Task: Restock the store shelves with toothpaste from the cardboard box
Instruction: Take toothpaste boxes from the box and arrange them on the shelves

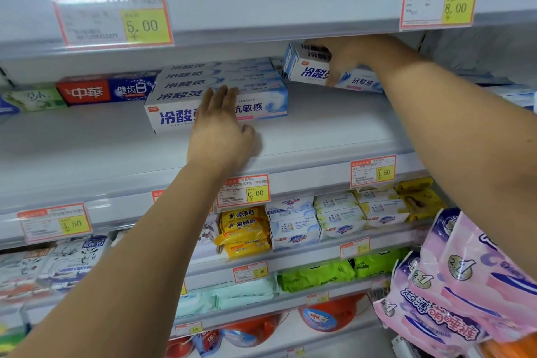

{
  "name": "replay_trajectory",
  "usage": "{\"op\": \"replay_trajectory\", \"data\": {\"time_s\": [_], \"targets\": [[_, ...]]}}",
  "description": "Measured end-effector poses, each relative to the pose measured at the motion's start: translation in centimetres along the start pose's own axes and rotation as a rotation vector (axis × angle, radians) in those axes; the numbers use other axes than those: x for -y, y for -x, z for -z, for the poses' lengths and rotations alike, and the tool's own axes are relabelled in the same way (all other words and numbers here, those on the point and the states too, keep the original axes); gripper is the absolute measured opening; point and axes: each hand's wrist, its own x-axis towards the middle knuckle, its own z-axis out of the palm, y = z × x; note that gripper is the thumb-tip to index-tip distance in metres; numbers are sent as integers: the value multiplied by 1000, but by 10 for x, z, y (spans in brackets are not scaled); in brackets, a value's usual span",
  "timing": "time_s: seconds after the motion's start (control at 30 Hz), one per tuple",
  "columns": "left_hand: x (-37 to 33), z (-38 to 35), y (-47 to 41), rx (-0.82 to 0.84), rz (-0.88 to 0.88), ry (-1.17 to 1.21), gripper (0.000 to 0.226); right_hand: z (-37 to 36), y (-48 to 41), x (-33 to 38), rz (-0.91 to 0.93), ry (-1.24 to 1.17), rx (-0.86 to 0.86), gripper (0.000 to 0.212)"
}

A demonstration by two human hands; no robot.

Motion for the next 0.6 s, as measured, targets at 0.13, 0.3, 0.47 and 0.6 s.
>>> {"op": "replay_trajectory", "data": {"time_s": [0.13, 0.3, 0.47, 0.6], "targets": [[0, 0, 0, 4, 2, 1, 64, -6, -2, 7, 20, 32, 56, 98], [1, -2, -2, 3, 2, 2, 65, -28, -8, 16, 61, 59, 6, 90], [0, -2, -1, 5, 1, -12, 66, -49, -11, 11, 189, -117, -174, 74], [1, -2, -3, 24, 2, -9, 66, -52, 3, 9, 165, -208, -228, 67]]}}
